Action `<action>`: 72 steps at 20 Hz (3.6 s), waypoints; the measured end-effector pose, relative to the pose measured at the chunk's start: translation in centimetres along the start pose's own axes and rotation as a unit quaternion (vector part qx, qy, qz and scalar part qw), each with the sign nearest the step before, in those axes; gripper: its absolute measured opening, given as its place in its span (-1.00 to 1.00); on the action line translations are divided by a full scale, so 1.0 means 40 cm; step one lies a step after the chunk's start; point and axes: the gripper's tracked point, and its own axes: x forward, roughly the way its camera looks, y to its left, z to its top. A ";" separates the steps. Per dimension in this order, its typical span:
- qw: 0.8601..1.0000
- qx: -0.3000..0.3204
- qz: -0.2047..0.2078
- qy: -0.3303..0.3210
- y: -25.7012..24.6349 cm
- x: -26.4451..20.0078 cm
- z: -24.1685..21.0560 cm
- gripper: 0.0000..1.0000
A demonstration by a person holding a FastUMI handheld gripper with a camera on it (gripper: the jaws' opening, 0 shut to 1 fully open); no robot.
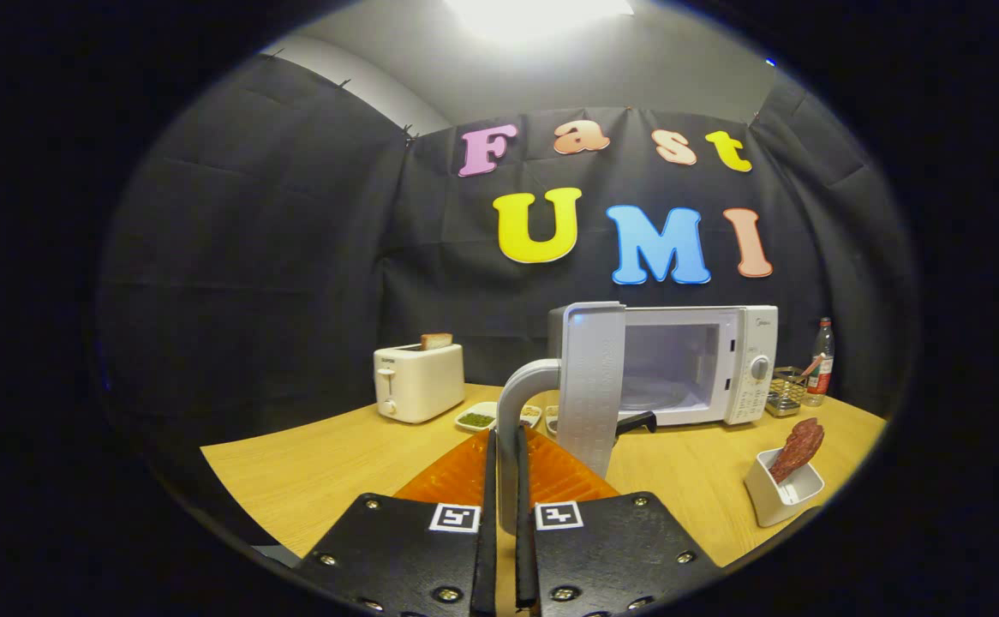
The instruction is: Open the microwave, put the food inside, and close the microwave door.
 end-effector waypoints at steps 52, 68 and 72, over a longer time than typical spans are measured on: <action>0.903 0.414 -0.028 0.114 -0.927 0.006 -0.203 -0.73; 0.911 0.408 -0.032 0.051 -0.845 0.091 0.021 -0.73; 0.925 0.374 -0.052 0.044 -0.777 0.203 0.047 -0.74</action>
